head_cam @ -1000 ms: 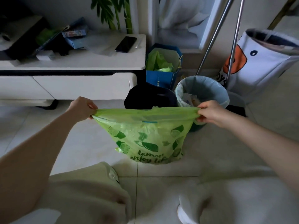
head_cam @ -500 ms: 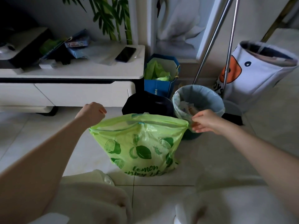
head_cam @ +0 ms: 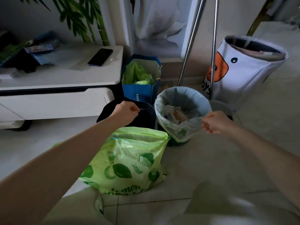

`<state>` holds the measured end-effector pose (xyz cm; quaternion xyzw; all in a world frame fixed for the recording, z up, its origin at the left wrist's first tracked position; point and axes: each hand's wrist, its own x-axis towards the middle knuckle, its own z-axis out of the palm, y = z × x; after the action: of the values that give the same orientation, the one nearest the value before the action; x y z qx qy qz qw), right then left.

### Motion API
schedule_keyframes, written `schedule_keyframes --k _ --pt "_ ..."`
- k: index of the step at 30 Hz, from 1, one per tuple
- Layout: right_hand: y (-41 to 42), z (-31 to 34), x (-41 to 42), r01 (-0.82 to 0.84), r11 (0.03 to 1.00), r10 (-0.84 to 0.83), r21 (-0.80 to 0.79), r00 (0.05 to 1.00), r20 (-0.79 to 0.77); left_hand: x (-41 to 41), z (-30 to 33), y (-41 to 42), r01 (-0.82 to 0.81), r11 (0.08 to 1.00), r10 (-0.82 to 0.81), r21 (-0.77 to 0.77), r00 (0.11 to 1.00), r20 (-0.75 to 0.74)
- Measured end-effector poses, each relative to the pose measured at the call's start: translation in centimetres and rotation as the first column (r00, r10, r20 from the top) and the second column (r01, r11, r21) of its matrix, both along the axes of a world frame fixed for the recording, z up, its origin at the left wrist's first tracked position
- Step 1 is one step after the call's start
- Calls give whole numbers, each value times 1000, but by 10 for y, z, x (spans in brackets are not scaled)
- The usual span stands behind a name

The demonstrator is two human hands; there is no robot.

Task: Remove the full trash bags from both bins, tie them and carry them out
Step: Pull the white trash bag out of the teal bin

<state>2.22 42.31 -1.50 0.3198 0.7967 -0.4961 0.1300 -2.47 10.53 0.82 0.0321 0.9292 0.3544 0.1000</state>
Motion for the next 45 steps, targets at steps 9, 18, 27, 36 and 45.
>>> schedule_keyframes --k 9,18,27,36,45 --pt "40 -46 -19 239 971 -240 21 969 59 -71 -34 86 67 987 -67 -147 998 9" --pt "38 -46 -34 386 838 -321 -386 920 223 -132 -66 110 38 960 -16 -277 996 85" --pt "45 -55 -36 414 807 -346 -422 909 231 -148 -74 113 50 993 -26 -108 977 212" --pt "52 -21 -59 342 909 -352 -239 936 1 -140 -42 120 -80 997 80 8 997 1" --pt "54 5 -39 163 987 -156 5 948 -279 -121 0 103 -122 990 132 73 979 -156"
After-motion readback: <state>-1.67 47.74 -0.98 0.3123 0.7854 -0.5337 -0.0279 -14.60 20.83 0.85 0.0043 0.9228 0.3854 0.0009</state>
